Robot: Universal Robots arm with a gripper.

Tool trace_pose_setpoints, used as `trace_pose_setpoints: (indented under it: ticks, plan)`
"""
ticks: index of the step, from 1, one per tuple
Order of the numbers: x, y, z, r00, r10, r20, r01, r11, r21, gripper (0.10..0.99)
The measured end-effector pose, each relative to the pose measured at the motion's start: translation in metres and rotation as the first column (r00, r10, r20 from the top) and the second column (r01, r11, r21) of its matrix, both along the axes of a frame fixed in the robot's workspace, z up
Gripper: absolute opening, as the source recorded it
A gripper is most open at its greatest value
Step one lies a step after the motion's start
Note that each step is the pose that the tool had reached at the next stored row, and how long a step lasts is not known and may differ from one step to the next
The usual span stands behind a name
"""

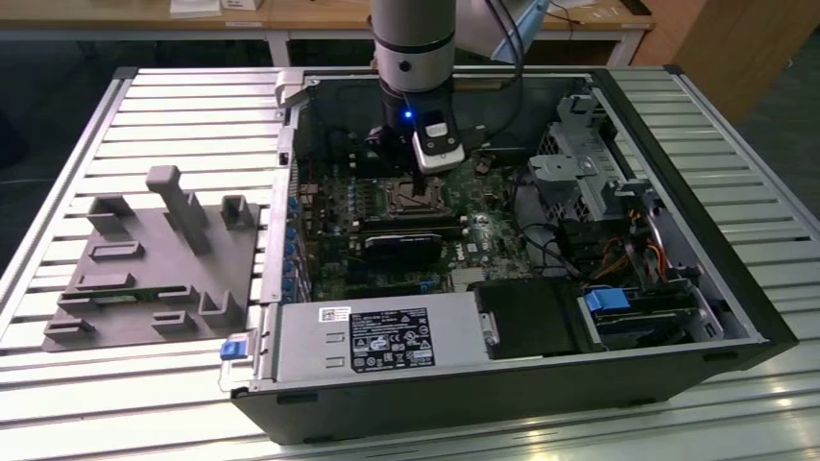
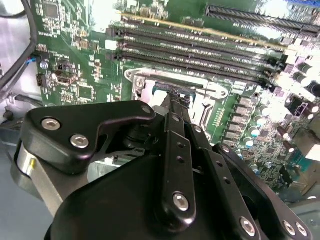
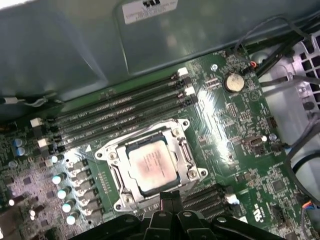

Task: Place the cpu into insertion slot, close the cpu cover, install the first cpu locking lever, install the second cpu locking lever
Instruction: 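Install the second cpu locking lever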

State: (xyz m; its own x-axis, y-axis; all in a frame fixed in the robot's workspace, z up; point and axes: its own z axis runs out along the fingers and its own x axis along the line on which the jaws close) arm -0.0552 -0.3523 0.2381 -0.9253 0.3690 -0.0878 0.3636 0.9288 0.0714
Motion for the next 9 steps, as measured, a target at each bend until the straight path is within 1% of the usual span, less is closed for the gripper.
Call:
trace_pose_setpoints:
  ticks: [9]
  plan:
    - [0.0000, -0.0151, 0.0000, 1.0000, 0.000, -0.0001, 0.000, 1.0000, 0.000, 0.102]
